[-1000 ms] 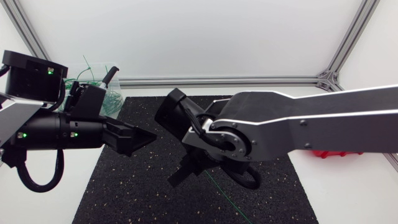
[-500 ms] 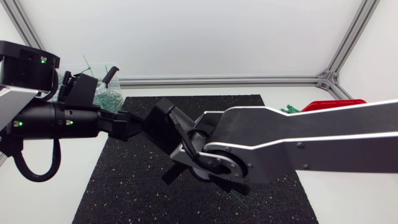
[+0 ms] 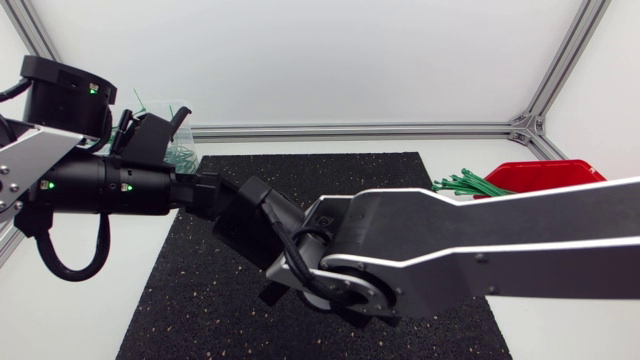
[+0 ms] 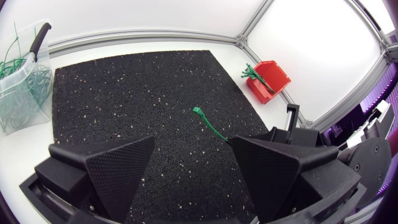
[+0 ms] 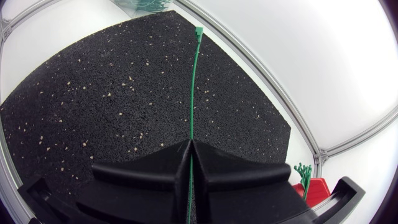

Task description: Take a green cable tie from the red box, thread the tail through the head to close it, then place it in the transparent bin on the left.

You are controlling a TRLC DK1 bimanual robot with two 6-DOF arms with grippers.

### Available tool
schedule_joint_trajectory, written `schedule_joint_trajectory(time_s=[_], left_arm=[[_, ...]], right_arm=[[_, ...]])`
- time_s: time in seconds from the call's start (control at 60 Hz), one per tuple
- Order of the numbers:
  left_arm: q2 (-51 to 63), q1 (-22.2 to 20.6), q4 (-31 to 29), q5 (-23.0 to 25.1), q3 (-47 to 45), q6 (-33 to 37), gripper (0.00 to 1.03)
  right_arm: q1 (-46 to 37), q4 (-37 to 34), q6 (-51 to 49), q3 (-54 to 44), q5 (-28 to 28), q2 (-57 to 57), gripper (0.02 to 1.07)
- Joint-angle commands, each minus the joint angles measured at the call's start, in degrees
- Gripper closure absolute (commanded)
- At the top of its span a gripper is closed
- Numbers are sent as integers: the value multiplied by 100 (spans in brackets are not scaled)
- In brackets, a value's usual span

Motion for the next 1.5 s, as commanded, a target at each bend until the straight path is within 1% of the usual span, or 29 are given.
schedule_joint_trajectory(time_s=[0.0, 0.133, 0.217, 0.317, 0.35, 0.383, 0.617, 0.7, 0.867, 0.967, 1.033, 1.217, 1.3, 1.367, 1.483], left_arm=[[174, -11, -38, 76, 223, -117, 18], [376, -46, 67, 85, 232, -231, 19], [446, -160, 164, 85, 215, -302, 19], [525, -160, 261, 76, 206, -381, 20], [569, -160, 296, 76, 197, -407, 22], [604, -160, 331, 76, 188, -442, 22], [640, -336, 349, 50, 197, -504, 22], [640, -415, 366, -12, 215, -539, 22], [578, -749, 472, -451, 188, -583, 22], [517, -881, 612, -706, 127, -636, 26], [490, -890, 744, -803, 91, -697, 27], [508, -969, 841, -952, 83, -732, 27], [473, -934, 973, -979, 48, -794, 35], [473, -899, 1061, -987, 12, -829, 39], [499, -881, 1131, -987, -32, -838, 39]], right_arm=[[55, 45, 67, 172, 71, 139, 101], [108, 36, 164, 286, 71, 218, 101], [134, 36, 199, 322, 71, 235, 101], [160, 45, 252, 348, 71, 253, 101], [178, 36, 278, 357, 71, 253, 101], [187, 27, 322, 357, 71, 244, 101], [248, -8, 498, 84, 71, -37, 101], [266, -17, 595, -4, 71, -143, 101], [327, 19, 718, -48, 71, -274, 101], [336, 19, 753, -30, 71, -336, 101], [371, 10, 779, -21, 71, -353, 101], [424, -17, 832, -21, 80, -415, 101], [424, -17, 876, -21, 71, -441, 101], [424, -17, 902, -12, 71, -450, 101], [424, 1, 929, -12, 71, -441, 101]])
